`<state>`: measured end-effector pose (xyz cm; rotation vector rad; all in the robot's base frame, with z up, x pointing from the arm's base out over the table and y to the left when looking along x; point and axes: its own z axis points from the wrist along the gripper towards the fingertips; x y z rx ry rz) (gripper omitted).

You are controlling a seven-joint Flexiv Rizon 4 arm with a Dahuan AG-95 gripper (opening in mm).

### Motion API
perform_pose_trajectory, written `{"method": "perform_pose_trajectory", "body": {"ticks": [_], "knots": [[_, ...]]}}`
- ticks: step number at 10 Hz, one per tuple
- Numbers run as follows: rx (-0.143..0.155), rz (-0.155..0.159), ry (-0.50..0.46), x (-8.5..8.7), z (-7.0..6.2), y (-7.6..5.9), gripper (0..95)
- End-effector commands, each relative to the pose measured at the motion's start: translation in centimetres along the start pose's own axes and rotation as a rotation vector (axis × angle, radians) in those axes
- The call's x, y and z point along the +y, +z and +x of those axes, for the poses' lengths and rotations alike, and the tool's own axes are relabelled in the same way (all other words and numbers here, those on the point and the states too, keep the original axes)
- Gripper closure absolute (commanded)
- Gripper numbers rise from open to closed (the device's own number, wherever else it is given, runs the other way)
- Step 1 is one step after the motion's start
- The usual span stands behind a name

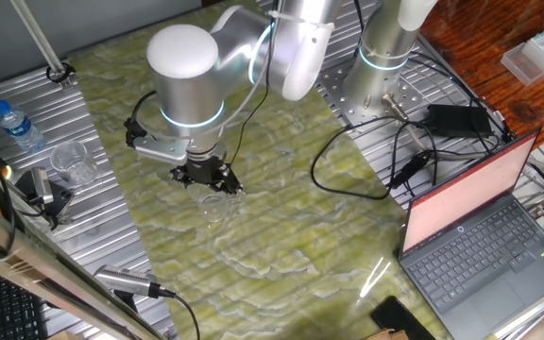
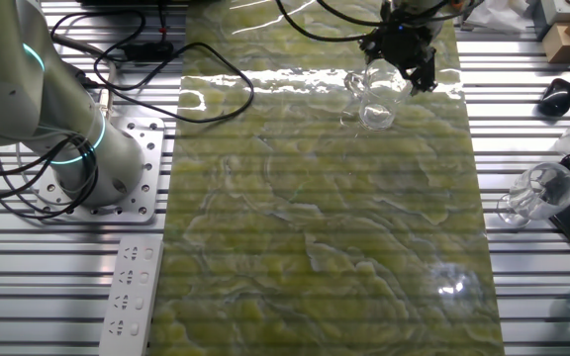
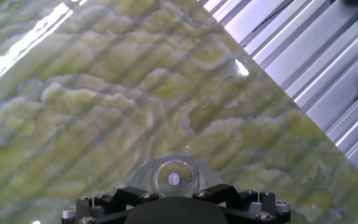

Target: Pick up the cup

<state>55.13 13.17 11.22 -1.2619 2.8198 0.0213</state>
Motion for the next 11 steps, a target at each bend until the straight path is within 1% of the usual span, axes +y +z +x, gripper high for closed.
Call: {"method": "perform_pose_trajectory", "body": {"ticks": [1, 2, 3, 4, 5, 6, 8, 11], "knots": [[0.019, -0.019, -0.019, -0.07, -0.17, 0.07, 0.0], [0.032, -0.044, -0.043, -0.07, -0.17, 0.07, 0.0], [0.043, -0.049, -0.037, -0.07, -0.17, 0.07, 0.0], [0.056, -0.054, -0.011, -0.07, -0.17, 0.07, 0.0], [0.063, -0.062, 0.005, -0.07, -0.17, 0.07, 0.0], [0.065, -0.067, 0.017, -0.07, -0.17, 0.07, 0.0], [0.084, -0.056, 0.000, -0.07, -0.17, 0.07, 0.0], [0.083, -0.052, -0.010, -0.18, -0.13, 0.25, 0.0]]}}
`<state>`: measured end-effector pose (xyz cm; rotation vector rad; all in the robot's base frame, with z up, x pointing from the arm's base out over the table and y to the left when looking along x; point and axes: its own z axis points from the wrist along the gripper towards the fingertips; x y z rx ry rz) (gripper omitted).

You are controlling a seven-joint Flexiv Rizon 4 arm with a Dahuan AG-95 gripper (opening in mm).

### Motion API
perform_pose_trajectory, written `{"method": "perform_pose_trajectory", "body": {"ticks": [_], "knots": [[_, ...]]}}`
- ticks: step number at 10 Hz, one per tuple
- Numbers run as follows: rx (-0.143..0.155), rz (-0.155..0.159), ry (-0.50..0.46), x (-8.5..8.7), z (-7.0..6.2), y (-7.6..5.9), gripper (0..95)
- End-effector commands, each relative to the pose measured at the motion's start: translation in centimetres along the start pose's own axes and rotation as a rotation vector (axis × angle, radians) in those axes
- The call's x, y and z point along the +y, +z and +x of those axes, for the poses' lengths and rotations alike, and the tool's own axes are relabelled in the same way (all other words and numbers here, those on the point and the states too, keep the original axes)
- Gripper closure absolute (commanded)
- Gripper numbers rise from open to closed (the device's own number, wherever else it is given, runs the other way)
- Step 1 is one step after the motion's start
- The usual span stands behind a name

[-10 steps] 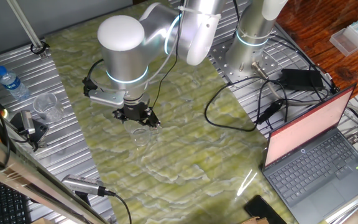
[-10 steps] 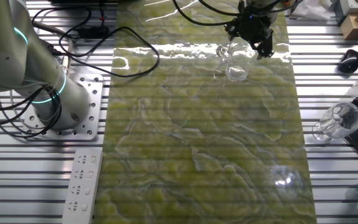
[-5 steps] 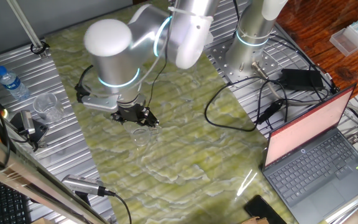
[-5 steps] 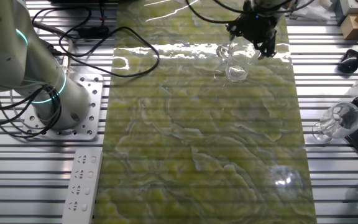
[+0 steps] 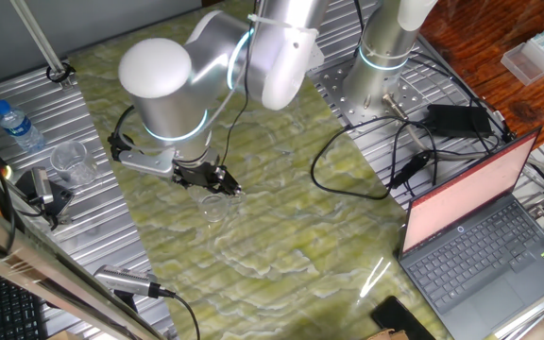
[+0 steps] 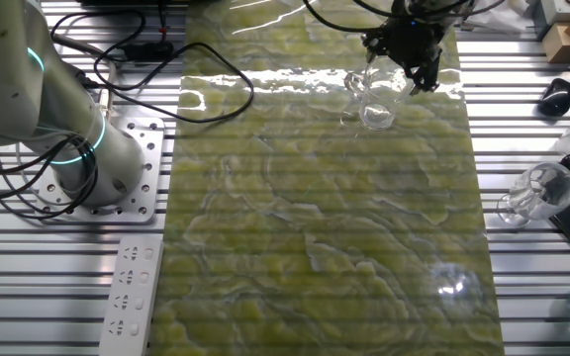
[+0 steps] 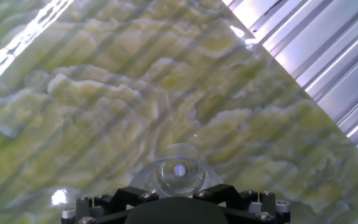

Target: Pick up the cup

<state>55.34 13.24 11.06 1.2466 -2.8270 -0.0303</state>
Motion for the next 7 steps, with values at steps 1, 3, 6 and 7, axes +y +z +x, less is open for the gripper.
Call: {"method": "perform_pose_trajectory", "body": {"ticks": [1, 3, 6, 7], "knots": [[-0.009, 0.002, -0.019, -0.1, 0.1, 0.1, 0.0], [-0.013, 0.003, -0.010, -0.2, 0.2, 0.4, 0.0], [-0.026, 0.003, -0.012, -0.5, 0.4, 1.3, 0.0], [-0.028, 0.004, -0.018, -0.6, 0.4, 1.5, 0.0]]}}
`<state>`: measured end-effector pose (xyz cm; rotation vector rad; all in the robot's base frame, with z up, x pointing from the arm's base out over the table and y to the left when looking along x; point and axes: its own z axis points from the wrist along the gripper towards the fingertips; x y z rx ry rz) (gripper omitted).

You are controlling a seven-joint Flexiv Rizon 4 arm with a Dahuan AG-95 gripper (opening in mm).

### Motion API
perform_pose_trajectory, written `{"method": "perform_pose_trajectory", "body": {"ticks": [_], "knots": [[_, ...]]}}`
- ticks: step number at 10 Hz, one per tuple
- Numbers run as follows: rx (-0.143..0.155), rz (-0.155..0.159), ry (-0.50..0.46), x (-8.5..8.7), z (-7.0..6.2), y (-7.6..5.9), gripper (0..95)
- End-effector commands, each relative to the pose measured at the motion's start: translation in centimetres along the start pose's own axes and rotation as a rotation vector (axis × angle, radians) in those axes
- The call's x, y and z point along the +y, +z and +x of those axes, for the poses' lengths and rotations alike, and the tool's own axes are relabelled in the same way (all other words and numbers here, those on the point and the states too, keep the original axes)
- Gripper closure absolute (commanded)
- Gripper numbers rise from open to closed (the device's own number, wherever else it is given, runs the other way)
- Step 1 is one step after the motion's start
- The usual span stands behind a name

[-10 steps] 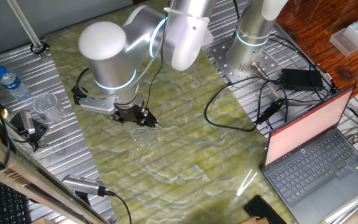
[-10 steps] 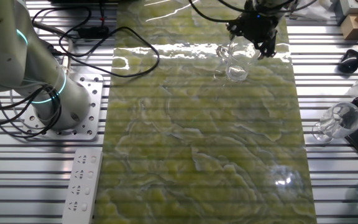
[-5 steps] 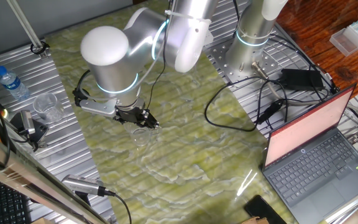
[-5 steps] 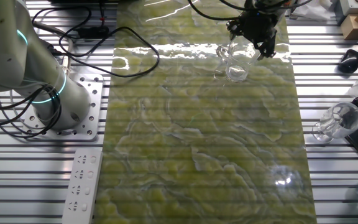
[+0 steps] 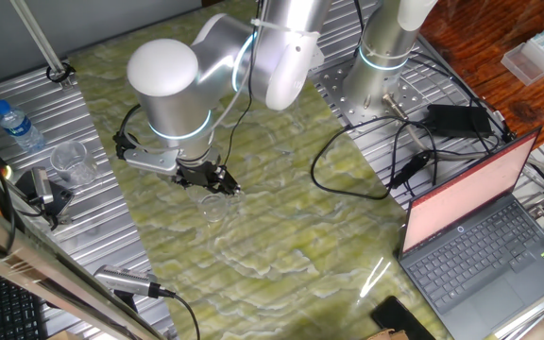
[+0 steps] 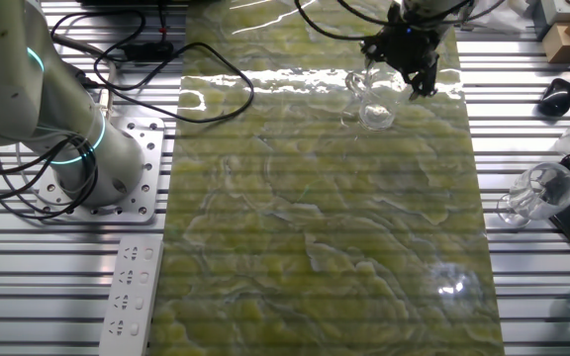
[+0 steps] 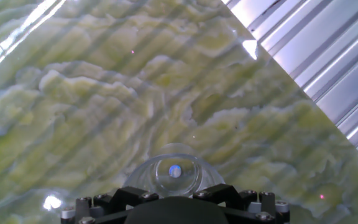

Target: Pick up the cup

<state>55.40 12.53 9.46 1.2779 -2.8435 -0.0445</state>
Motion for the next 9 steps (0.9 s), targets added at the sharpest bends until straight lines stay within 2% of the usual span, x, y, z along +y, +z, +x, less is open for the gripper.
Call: {"method": "perform_pose_trajectory", "body": {"ticks": [1, 2, 4, 5, 9], "knots": [[0.002, 0.000, -0.005, -0.01, -0.02, -0.06, 0.0], [0.000, 0.001, -0.005, -0.01, -0.03, -0.05, 19.0], [-0.001, 0.003, -0.004, -0.01, -0.04, -0.05, 19.0], [-0.002, 0.004, -0.004, 0.00, -0.04, -0.05, 38.0], [-0.002, 0.004, -0.004, 0.00, -0.04, -0.05, 38.0]]}}
